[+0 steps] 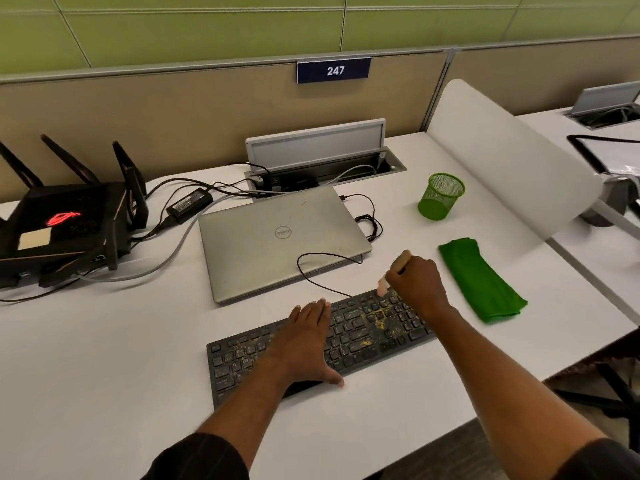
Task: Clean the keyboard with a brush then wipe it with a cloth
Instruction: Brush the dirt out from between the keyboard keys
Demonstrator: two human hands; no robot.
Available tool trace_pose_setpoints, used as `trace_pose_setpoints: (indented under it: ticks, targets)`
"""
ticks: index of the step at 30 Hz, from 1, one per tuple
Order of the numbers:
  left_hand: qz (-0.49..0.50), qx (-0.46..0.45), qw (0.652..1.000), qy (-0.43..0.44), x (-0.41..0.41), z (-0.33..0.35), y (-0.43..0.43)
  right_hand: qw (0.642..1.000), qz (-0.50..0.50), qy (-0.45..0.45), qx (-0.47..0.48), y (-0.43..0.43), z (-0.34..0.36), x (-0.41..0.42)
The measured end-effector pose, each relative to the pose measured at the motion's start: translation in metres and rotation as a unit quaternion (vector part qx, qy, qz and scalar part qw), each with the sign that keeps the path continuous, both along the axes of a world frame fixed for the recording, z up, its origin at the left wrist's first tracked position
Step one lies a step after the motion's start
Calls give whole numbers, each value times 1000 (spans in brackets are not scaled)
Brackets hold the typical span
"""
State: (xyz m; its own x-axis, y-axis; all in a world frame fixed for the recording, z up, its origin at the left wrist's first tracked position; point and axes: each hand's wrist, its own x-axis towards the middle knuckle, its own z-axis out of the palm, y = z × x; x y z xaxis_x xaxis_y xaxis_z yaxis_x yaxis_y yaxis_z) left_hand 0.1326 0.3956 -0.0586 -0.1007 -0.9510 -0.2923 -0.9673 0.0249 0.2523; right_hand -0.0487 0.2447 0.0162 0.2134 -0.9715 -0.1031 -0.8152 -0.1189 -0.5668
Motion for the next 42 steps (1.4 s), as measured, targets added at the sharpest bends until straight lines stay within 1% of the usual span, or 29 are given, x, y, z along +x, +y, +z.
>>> trace_pose_setpoints:
  ticks: [5,8,11,13,19,23,29,31,35,38,40,42]
  targets:
    - [-4,1,1000,-2,-7,0,-8,999,-36,-29,-18,-14,1,-7]
    - [-7,3,1000,-4,-12,0,-13,999,-23,-47,-1,-17,-1,-8]
    - [-8,2,1000,-8,-17,0,-17,1000,-11,-14,-1,-18,-7,-10]
    - [-10,2,1000,-8,-20,1,-20,1000,-30,-4,-5,-21,-11,-16]
    - [-11,2,1000,-9,-24,-2,-25,998,-60,-32,-16,-31,-11,-29]
    - [-14,3,1000,-8,-27,-1,-28,996,-59,-61,-29,-35,-5,-25]
    - [-15,2,1000,-6,-31,0,-30,997,-61,-29,-25,-35,-17,-34]
    - [-15,2,1000,-8,-31,0,-30,998,-61,-32,-14,-34,-18,-38]
    - [-19,2,1000,-11,-31,1,-30,997,-67,-27,-38,-38,-16,-40]
    - [-17,2,1000,-10,-32,2,-30,996,-59,-48,-53,-41,-11,-45]
    - [-18,-1,1000,-10,-32,1,-30,997,-38,-33,-59,-42,-11,-50]
    - [-17,1,1000,-9,-31,1,-30,999,-14,-25,-44,-42,-16,-55]
